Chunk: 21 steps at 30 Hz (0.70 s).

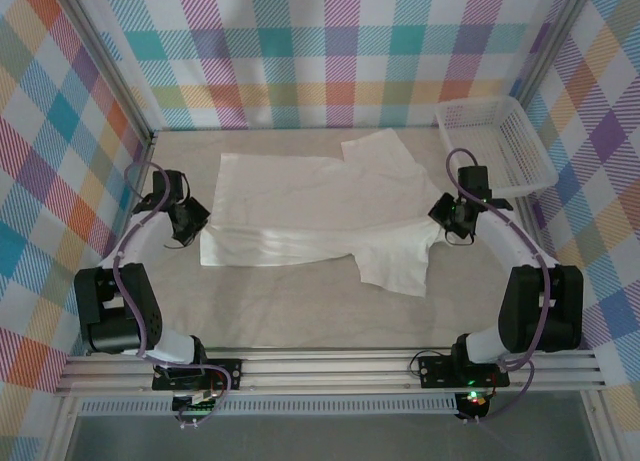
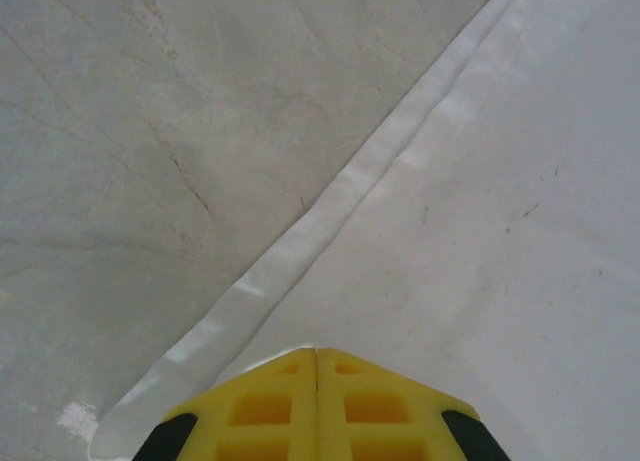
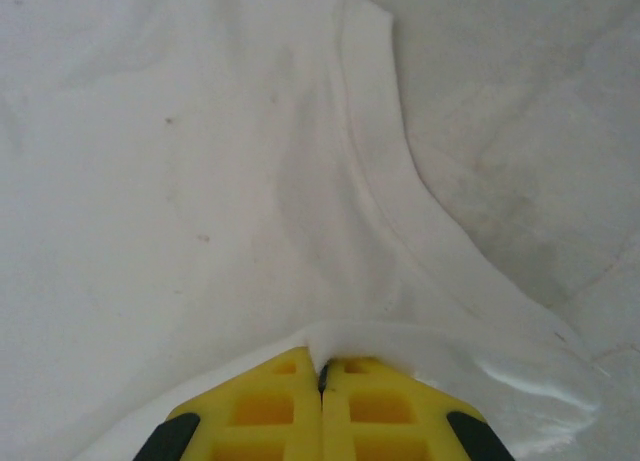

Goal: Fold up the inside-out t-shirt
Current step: Fold the T-shirt at the center of the table.

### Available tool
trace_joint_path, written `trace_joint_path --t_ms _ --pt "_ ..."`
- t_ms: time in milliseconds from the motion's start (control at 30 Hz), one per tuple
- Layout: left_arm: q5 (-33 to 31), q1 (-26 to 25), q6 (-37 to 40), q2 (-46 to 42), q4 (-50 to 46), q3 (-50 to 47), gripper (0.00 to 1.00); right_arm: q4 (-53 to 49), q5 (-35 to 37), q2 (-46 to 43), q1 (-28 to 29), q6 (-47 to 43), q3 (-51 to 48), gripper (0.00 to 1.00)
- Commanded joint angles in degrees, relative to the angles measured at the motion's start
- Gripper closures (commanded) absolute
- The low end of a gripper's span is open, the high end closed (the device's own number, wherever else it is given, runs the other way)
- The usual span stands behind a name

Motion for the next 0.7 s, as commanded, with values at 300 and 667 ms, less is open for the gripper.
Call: trace_joint_path --t_ms 300,667 --pt "-2.7 -0.1 2.7 12.6 5.5 4.1 0.94 4.1 0.7 15.5 -0.7 -2.8 6.9 0.98" --pt "0.5 -0.6 4.4 -1.5 2.0 3.5 0.5 -0.7 2.8 -1.1 -0.9 -1.5 -2.0 0.57"
